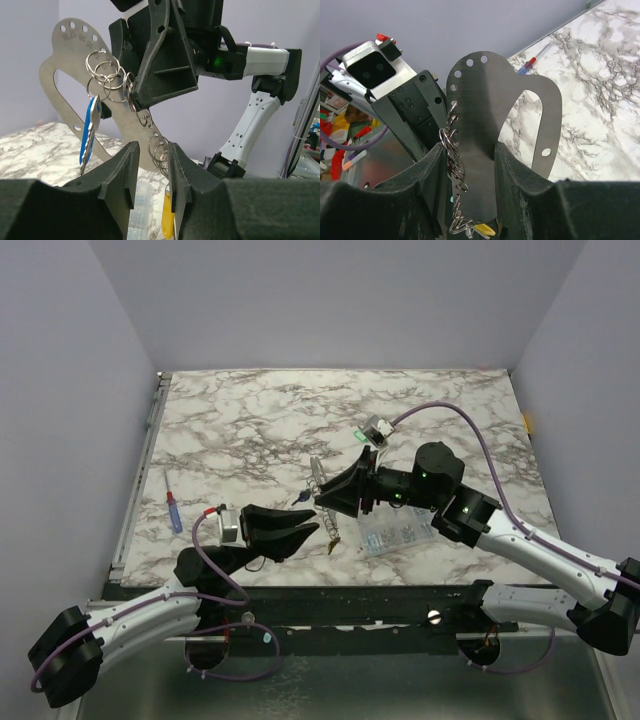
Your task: Put the keys on the keyring
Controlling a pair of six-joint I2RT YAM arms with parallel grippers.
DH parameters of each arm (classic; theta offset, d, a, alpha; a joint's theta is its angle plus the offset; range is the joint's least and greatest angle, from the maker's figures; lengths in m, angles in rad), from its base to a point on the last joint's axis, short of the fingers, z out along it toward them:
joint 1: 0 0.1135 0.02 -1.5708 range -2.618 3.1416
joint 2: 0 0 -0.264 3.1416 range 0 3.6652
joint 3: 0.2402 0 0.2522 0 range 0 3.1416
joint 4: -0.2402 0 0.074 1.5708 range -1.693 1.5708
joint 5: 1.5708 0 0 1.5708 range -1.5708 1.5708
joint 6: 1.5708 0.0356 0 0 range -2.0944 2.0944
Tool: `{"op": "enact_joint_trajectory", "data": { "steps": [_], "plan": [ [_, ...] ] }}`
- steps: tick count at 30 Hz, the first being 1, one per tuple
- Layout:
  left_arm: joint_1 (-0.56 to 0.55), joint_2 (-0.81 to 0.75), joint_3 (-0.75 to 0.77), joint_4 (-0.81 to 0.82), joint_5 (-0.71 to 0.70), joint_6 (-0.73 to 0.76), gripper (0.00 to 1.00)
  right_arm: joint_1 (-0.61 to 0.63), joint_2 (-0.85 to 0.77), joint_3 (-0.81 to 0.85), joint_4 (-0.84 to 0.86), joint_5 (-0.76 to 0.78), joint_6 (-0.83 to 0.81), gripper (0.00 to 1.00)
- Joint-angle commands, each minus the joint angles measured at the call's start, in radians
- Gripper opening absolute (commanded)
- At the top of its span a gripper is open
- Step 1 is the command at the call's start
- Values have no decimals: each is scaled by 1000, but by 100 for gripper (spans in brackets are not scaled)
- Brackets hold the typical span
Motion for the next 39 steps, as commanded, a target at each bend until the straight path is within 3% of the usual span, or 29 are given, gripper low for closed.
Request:
{"op": "enact_joint_trajectory", "data": {
  "steps": [1,29,39],
  "plan": [
    [1,-1,6,66,20,15,34,-4,7,-13,46,-59,-12,19],
    [1,27,29,87,-35,32,23,-3,41,-23,82,-156,1,18],
    [0,18,30,97,-40,8,29,-3,49,-15,78,-159,-12,18]
  ]
}}
